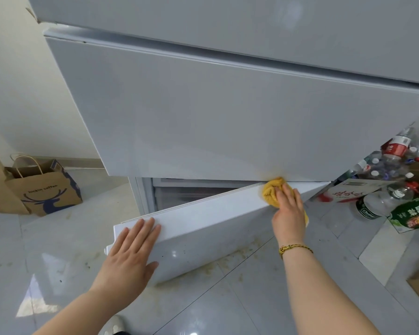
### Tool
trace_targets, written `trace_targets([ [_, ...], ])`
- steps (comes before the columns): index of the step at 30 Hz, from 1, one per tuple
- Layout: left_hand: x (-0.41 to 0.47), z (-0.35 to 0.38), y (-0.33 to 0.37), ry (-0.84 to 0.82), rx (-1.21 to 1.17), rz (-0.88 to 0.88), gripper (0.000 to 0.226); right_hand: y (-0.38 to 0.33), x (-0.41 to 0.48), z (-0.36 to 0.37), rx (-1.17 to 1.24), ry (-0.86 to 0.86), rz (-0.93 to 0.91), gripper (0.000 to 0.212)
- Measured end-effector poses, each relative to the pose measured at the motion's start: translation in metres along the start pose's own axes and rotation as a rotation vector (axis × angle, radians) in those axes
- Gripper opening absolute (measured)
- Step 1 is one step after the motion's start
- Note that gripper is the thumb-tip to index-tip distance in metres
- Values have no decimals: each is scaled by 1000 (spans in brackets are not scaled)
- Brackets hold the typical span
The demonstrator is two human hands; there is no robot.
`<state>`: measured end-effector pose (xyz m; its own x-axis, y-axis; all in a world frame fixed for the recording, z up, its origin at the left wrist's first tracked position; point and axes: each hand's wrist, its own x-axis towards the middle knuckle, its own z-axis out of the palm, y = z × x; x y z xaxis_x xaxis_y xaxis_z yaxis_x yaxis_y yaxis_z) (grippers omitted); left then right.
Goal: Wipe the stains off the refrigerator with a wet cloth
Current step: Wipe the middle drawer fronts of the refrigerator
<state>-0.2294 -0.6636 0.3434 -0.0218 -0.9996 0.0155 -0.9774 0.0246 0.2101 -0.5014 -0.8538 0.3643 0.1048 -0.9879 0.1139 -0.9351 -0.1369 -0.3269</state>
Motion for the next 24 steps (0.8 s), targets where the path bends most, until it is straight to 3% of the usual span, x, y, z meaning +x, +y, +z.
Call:
trace_targets([
  [7,-7,7,6,47,24,-18,65,39,19,-21,-8,-44,59,64],
  [12,-9,9,14,96,33,-26,68,7,0,-4,74,35,154,54],
  [15,0,6,9,97,64,-41,76,-41,-28,14,94,48,-71,40],
  [19,8,3,8,77,100,-100,75,-94,-58,27,6,-45,-382,43],
  [22,6,6,8,93,102,-91,83,-88,-62,27,-31,-69,-536,47],
  [24,5,7,7,90,100,-74,87,-61,-49,22,-93,-69,-539,47],
])
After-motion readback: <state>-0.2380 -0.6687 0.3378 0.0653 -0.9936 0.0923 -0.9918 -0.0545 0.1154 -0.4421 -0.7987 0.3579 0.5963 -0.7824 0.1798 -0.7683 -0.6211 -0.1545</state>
